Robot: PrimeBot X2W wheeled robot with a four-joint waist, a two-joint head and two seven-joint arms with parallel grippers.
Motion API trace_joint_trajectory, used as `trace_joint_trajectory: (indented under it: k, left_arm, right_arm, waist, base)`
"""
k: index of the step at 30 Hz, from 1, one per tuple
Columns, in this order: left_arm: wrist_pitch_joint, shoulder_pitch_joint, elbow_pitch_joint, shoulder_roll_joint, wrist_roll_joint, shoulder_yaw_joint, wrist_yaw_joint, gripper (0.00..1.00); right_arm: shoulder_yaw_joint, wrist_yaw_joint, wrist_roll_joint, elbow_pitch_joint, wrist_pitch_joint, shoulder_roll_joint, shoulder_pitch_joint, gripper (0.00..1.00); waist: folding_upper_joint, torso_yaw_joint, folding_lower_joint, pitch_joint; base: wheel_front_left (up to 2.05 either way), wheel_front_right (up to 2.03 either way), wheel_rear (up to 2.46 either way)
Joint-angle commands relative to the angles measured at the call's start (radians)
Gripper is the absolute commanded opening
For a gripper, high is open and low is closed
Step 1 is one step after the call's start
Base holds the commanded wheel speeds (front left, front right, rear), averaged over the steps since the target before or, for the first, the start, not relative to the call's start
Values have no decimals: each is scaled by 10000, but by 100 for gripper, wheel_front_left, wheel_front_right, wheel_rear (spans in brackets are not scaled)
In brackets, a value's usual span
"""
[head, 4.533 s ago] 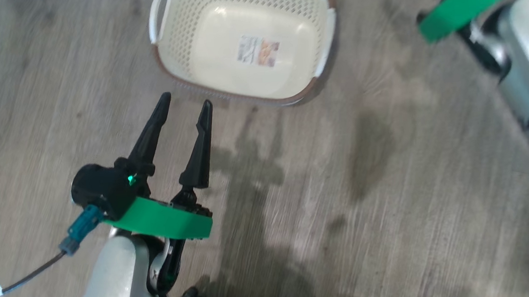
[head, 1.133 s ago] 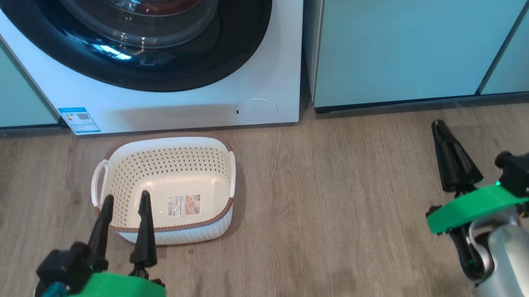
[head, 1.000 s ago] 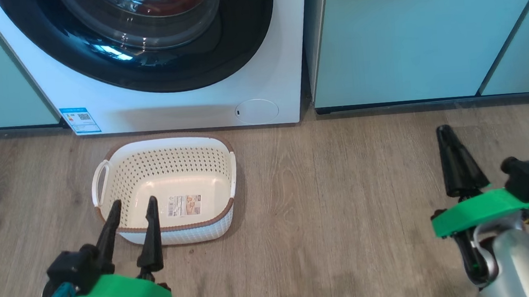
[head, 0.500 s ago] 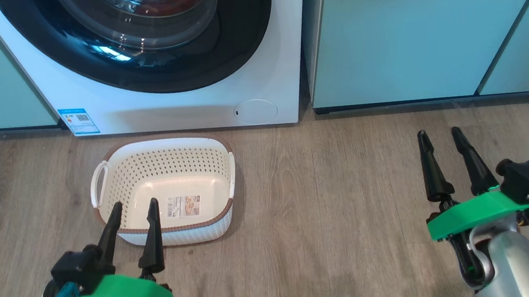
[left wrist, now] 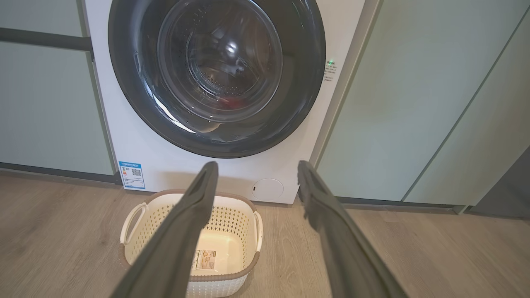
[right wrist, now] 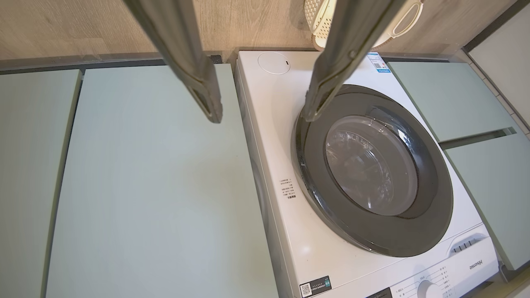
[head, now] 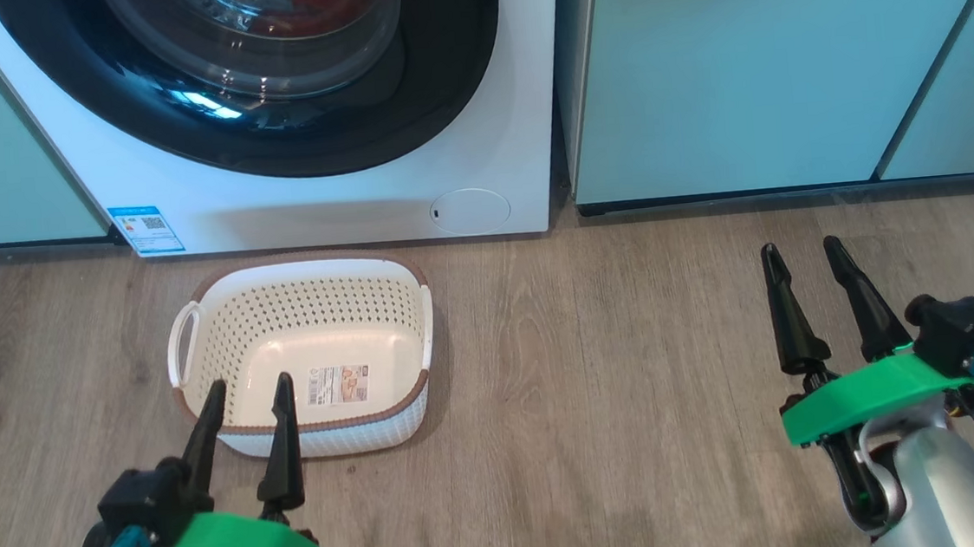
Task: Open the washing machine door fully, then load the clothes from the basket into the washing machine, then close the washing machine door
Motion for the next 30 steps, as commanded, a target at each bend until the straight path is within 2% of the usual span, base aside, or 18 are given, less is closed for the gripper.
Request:
trace_joint_trajectory:
  k: [1, 30]
  left_arm:
    - [-93, -218, -308, 106, -14, 241, 47, 100]
    - [-93, -173, -486, 106, 35, 218, 114, 100]
  right_arm:
    - [254, -2, -59, -302, -63, 47, -113, 100]
    - [197, -2, -102, -423, -63, 47, -157, 100]
  waist:
    - [-1, 2, 1, 1]
    - [-1, 42, 1, 108]
  base:
    - [0, 0, 0]
    - [0, 0, 0]
